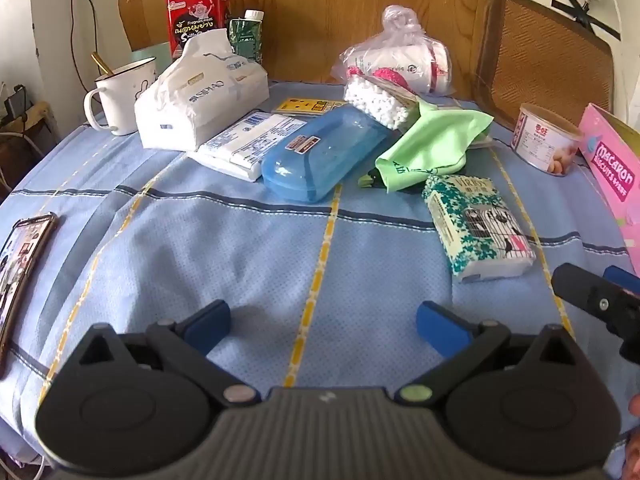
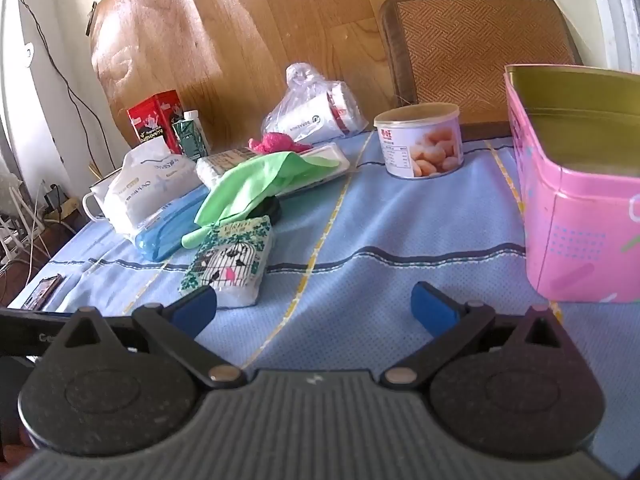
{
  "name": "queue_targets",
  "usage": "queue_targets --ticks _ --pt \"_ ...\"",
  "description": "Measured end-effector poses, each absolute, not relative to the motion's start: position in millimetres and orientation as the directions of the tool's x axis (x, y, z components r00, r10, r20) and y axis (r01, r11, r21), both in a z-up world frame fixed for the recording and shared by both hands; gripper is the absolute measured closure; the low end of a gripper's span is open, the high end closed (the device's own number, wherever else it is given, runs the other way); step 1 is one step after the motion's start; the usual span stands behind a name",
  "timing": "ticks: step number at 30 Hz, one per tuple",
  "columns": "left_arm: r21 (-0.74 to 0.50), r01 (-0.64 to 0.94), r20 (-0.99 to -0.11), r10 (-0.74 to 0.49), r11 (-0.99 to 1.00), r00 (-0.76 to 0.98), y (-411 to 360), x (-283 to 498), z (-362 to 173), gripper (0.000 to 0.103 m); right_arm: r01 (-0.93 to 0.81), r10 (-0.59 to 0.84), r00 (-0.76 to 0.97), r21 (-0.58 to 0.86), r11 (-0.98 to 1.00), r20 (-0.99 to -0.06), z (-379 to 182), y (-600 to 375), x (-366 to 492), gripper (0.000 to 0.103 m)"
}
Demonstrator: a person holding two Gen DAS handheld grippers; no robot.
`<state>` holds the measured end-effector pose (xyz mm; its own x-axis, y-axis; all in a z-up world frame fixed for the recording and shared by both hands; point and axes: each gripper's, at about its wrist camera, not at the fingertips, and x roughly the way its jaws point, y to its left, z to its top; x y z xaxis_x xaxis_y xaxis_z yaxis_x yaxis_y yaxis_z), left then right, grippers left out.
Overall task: Organize soft objects
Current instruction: 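Move the right gripper to the green-and-white tissue pack and grasp it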
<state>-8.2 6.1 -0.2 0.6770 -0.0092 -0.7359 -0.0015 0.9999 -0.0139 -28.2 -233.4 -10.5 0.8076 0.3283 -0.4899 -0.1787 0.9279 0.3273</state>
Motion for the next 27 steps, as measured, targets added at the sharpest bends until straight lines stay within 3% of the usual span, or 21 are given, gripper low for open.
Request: queue_targets --ticks 11,16,23,27 --pt "0.015 0.081 -0.733 -0.044 0.997 0.679 5 -15 -1 0.000 -0.175 0.317 0.811 0.312 0.934 -0.492 -8 -232 -28 0.000" --pt "-0.044 0.090 -0.749 -0.092 0.995 0.656 15 -16 4 0.000 -0.165 0.296 0.814 0.290 0.943 -0.499 -7 -228 -31 0.000" --pt "0.038 0.040 -0.671 -0.004 0.998 0.741 18 -28 21 0.000 -0.225 0.288 0.875 0.200 0.954 -0.389 8 -215 -47 0.000" --pt "0.021 0.031 -0.680 -0.008 0.999 0.734 23 -22 20 0.000 -0.273 0.307 0.890 0.145 0.951 -0.338 13 -205 -53 0.004"
